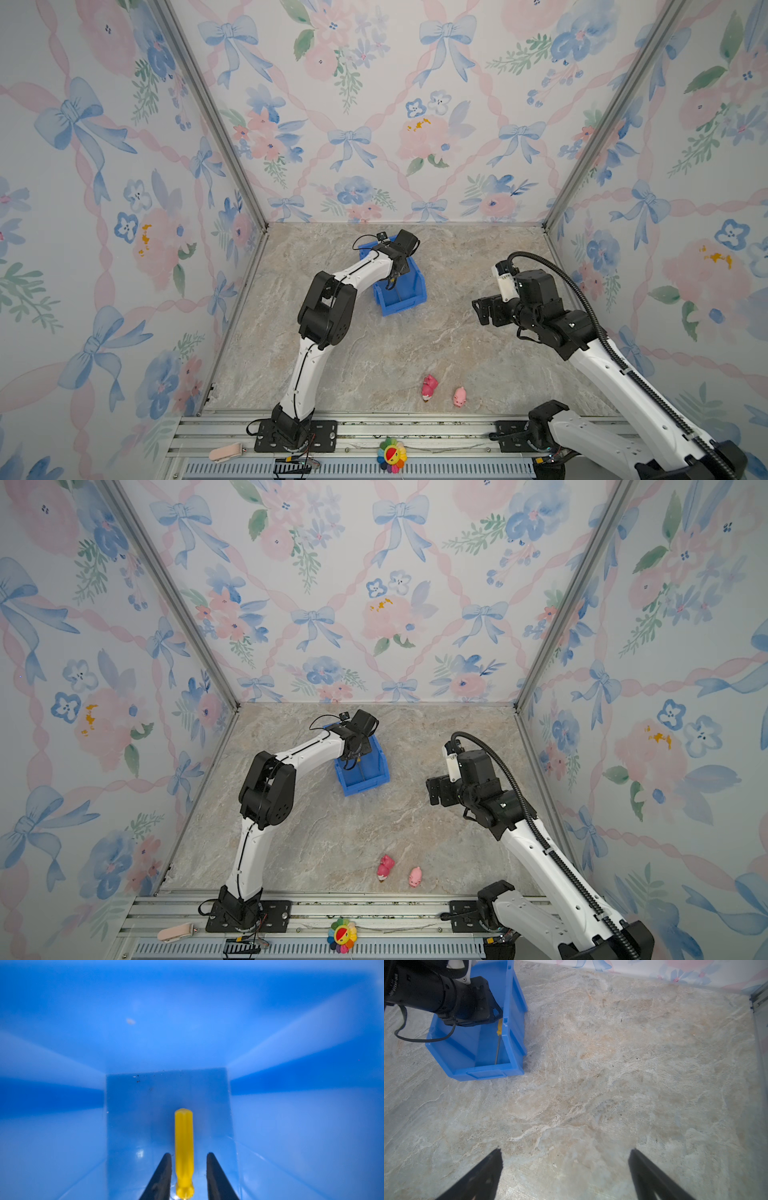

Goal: Put the screwdriver in the bin
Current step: 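Lower the screwdriver into the bin and open the left gripper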

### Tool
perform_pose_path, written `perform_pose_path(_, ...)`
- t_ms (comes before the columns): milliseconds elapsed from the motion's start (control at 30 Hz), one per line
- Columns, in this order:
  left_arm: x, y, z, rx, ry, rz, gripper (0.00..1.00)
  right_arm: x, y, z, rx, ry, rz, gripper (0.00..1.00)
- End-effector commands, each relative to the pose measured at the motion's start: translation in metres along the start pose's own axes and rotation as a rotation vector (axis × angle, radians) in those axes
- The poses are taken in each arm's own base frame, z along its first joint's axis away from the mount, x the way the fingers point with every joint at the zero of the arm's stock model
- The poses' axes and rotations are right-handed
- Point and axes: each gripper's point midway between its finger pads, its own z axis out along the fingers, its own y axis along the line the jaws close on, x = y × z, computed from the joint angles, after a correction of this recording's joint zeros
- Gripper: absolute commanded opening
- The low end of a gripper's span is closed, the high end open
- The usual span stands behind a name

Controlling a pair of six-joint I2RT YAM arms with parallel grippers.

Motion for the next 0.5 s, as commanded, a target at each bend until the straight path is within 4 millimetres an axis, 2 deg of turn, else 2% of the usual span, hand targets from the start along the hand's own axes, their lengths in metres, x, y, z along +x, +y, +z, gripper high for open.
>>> perform_pose_path(0,-0.014,-0.006,-0.012,0.014,-0.034,-0.012,0.35,-0.014,-0.005,-0.014,0.023,-0.044,-0.009,0.97)
perform_pose_path(233,-0.033,-0.008,-0.047,0.058,-0.08,-0.014,0.4,-0.016,-0.01,-0.023,0.038,-0.069,0.003,0.97)
perform_pose_path(467,-0.044,-0.005,-0.11,0.121,-0.142,0.037,0.5,-0.006,-0.02,-0.026,0.087,-0.078,0.012,0.97)
